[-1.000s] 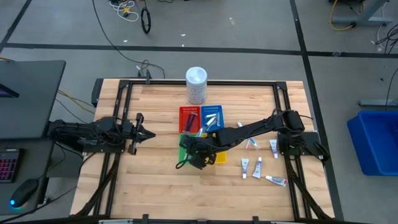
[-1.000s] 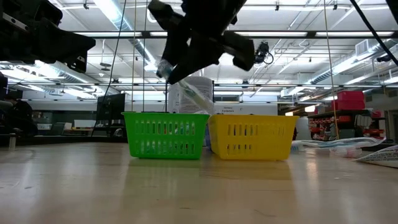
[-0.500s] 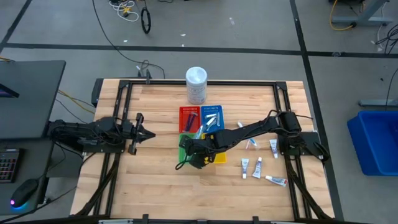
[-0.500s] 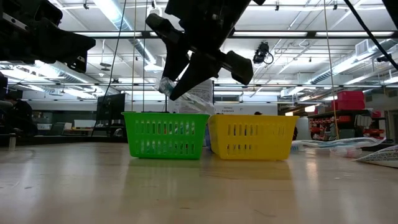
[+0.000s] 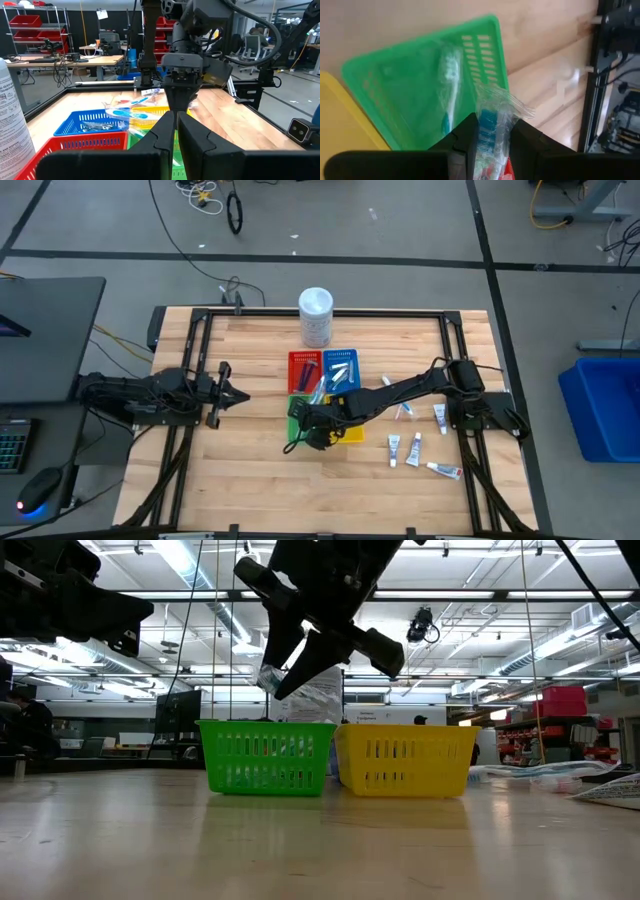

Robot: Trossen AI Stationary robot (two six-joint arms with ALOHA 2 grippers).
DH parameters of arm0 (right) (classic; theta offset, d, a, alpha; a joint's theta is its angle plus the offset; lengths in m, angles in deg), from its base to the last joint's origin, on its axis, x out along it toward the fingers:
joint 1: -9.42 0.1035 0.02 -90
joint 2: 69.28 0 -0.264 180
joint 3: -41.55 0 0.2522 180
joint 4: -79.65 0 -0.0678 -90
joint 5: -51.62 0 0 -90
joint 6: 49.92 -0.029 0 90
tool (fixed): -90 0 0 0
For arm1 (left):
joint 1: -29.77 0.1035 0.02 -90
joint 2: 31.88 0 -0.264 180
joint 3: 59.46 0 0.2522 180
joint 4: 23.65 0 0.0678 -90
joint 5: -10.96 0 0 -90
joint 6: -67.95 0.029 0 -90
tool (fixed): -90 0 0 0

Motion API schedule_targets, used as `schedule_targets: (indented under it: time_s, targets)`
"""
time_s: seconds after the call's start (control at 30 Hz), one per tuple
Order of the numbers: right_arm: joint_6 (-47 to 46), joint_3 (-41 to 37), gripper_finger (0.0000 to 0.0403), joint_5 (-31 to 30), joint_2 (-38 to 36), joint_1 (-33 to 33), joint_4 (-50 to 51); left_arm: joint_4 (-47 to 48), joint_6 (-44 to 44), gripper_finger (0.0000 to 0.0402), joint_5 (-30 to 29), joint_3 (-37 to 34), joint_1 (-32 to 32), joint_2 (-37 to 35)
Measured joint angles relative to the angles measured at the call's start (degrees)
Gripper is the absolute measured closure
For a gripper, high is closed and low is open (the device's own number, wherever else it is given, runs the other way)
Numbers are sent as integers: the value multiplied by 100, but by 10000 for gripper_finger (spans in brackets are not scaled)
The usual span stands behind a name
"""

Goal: Pick & Place Travel size toiletries
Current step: Put the right blue toothbrush into the green bin

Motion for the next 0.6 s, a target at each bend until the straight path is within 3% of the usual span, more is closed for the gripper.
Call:
schedule_targets:
  time_s: [0.6]
  targets:
    - [343,0,310,38,212,54,-120,-4,-1,374,-1,0,-1,0]
